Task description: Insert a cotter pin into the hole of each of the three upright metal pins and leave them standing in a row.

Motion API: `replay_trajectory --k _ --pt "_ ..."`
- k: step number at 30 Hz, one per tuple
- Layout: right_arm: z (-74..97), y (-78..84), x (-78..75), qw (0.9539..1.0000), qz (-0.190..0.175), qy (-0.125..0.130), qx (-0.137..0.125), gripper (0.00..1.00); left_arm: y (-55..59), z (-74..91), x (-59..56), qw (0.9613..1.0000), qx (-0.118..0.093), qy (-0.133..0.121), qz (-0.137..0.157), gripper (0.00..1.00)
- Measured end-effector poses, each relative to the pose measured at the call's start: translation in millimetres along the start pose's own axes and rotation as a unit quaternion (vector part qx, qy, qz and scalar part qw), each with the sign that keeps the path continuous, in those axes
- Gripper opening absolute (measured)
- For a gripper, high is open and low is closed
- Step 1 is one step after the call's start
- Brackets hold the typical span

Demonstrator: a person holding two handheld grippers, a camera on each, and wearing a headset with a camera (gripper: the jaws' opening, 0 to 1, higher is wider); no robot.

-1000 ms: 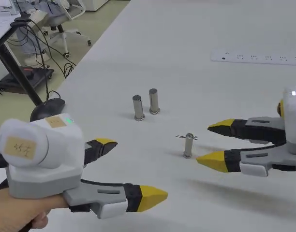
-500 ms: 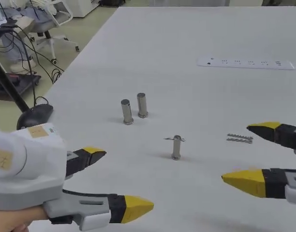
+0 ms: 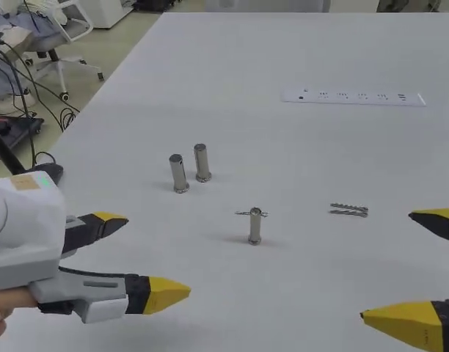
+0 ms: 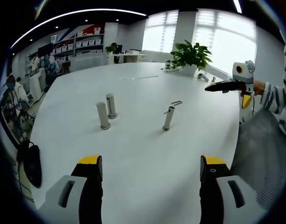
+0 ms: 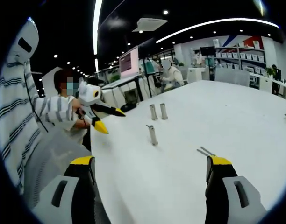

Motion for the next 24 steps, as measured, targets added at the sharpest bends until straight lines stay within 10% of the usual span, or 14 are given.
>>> replay_trajectory --k 24 --pt "19.0 0.8 -8.1 0.9987 -0.018 0.046 -0.011 1.0 -21.9 -45.2 55.8 0.9993 0.021 -0.032 -0.001 0.66"
Point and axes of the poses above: the centre of the closed fingertips' face, and the gripper's own axes: z roughly backward along the fingers, x roughly to its left, y roughly out of its underside, the point moved 1 cm from there along z, roughly backward along the fingers
